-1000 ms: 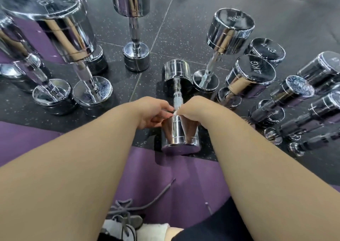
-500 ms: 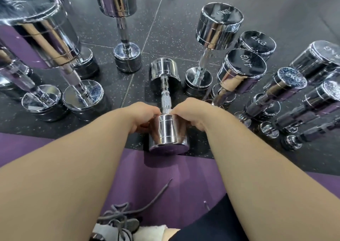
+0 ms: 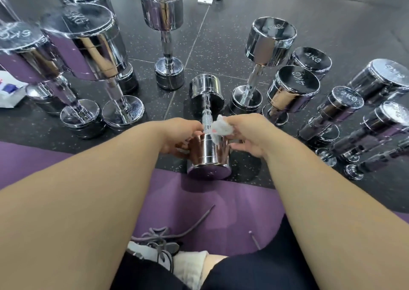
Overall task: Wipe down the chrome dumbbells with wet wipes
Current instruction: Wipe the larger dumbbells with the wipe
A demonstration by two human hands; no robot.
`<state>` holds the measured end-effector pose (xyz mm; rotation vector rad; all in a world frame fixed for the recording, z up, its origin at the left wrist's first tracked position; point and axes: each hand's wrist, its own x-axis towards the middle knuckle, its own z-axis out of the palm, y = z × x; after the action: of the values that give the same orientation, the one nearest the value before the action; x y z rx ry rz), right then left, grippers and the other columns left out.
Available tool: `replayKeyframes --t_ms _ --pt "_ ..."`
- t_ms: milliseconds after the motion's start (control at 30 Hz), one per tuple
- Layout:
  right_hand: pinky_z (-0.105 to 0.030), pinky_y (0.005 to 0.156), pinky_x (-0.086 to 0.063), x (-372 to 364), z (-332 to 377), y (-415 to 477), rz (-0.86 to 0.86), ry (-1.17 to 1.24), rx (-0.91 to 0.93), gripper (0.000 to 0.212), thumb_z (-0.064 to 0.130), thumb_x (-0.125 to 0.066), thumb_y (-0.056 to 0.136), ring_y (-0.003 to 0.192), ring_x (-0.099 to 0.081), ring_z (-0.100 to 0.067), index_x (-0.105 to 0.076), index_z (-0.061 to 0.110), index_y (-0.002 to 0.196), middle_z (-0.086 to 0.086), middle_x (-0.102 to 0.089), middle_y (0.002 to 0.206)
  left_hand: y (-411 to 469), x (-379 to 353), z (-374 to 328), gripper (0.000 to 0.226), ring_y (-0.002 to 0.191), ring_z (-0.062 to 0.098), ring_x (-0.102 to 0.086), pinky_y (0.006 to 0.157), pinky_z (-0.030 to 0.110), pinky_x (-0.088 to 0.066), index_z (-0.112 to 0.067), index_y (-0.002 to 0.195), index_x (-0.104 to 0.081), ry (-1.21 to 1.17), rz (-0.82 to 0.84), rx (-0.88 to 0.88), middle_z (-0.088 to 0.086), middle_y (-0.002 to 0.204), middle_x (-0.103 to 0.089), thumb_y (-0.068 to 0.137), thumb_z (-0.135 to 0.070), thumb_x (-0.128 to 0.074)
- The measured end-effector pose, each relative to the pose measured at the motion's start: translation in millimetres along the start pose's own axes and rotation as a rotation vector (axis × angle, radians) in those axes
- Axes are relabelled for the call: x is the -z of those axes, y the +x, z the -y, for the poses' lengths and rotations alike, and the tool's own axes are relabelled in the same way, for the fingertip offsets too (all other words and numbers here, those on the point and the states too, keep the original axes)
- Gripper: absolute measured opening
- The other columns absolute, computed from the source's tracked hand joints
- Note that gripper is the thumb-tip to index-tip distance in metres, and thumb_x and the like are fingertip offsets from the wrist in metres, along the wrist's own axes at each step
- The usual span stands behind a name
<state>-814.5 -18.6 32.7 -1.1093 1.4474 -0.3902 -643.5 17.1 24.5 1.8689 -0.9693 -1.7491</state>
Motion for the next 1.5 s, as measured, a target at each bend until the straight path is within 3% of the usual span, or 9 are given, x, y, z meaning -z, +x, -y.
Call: replayKeyframes --t_ms 67,133,267,467,633,900,1067,1267,1500 --pt "-0.044 0.088 -0.057 6.0 -4.6 -6.2 -0.048 0.029 0.061 0.027 0.019 -0.065 0.090 0.093 -0.064 -0.021 -0.067 0.005 0.114 -0.010 -0.067 0.111 -11.3 -1.1 5.4 0.017 0.082 0.023 -0.056 0.075 0.032 -0.048 -0.013 0.099 -0.060 0.088 0.083 -0.040 0.013 0.087 -0.060 0.082 -0.012 -0.061" --pt "-0.048 0.091 -0.056 7.5 -16.2 -14.2 -0.080 -0.144 0.158 0.023 0.006 -0.057 0.088 0.093 -0.064 -0.025 -0.072 0.012 0.105 -0.011 -0.068 0.105 -19.2 -2.9 11.4 0.066 0.093 0.022 -0.060 0.081 0.033 -0.049 -0.021 0.124 -0.050 0.328 0.154 -0.098 0.011 0.104 -0.064 0.064 -0.011 -0.074" --pt "-0.031 0.088 -0.050 2.9 -38.3 -25.4 -0.163 -0.326 0.288 0.015 0.010 -0.062 0.089 0.093 -0.062 -0.021 -0.068 0.024 0.093 0.000 -0.067 0.095 -25.1 -23.1 23.4 0.098 0.104 0.018 -0.057 0.093 0.032 -0.047 -0.030 0.133 -0.033 0.762 -0.074 -0.303 -0.006 0.116 -0.057 0.056 -0.028 -0.093" --pt "-0.033 0.065 -0.053 -2.3 -71.9 -19.4 0.139 -0.349 0.155 0.073 -0.004 -0.070 0.070 0.086 -0.060 -0.016 -0.042 0.022 0.132 -0.001 -0.066 0.104 -8.4 -28.3 44.3 0.080 0.099 0.014 -0.061 0.090 0.033 -0.048 -0.024 0.115 -0.045 0.620 -0.186 -0.361 -0.010 0.105 -0.062 0.053 -0.037 -0.094" --pt "-0.021 0.087 -0.051 2.0 -79.5 -5.0 0.121 -0.195 0.189 0.095 -0.001 -0.090 0.053 0.098 -0.062 -0.007 -0.044 0.025 0.133 0.009 -0.066 0.110 1.5 -21.9 46.4 0.074 0.088 0.012 -0.059 0.077 0.031 -0.043 -0.023 0.105 -0.045 0.684 -0.174 -0.341 -0.014 0.092 -0.061 0.054 -0.047 -0.092" --pt "-0.035 0.084 -0.058 -1.0 -63.0 -15.7 0.246 0.096 0.225 0.085 -0.016 -0.084 0.051 0.090 -0.073 -0.019 -0.049 0.017 0.121 -0.011 -0.070 0.108 -23.5 -8.6 20.0 0.073 0.079 0.011 -0.057 0.065 0.026 -0.041 -0.028 0.100 -0.049 0.591 -0.197 -0.356 -0.009 0.086 -0.063 0.044 -0.039 -0.094" --pt "-0.042 0.090 -0.053 1.5 -38.2 -30.8 0.222 0.157 0.304 0.080 0.011 -0.088 0.037 0.101 -0.068 -0.026 -0.061 0.022 0.111 -0.012 -0.072 0.107 -40.6 -3.3 0.7 0.077 0.082 0.011 -0.060 0.066 0.023 -0.044 -0.026 0.102 -0.060 0.334 -0.198 -0.414 -0.008 0.089 -0.065 0.033 -0.045 -0.089" --pt "-0.052 0.101 -0.048 13.5 17.5 -44.4 0.116 0.192 0.412 0.041 0.030 -0.081 0.059 0.101 -0.068 -0.034 -0.073 0.014 0.096 -0.015 -0.073 0.105 -51.9 2.4 -39.3 0.065 0.088 0.029 -0.071 0.087 0.041 -0.054 -0.011 0.090 -0.074 0.034 -0.241 -0.483 0.003 0.086 -0.076 0.046 -0.057 -0.085" --pt "-0.020 0.043 -0.037 17.8 50.1 -76.7 0.065 0.214 0.431 0.044 0.057 -0.053 0.089 0.053 -0.053 -0.018 -0.070 0.019 0.099 -0.007 -0.066 0.075 -74.3 4.8 -73.5 0.037 0.072 0.013 -0.073 0.066 0.033 -0.058 -0.037 0.078 -0.077 -0.074 -0.099 -0.446 -0.009 0.086 -0.076 0.092 -0.057 -0.049"
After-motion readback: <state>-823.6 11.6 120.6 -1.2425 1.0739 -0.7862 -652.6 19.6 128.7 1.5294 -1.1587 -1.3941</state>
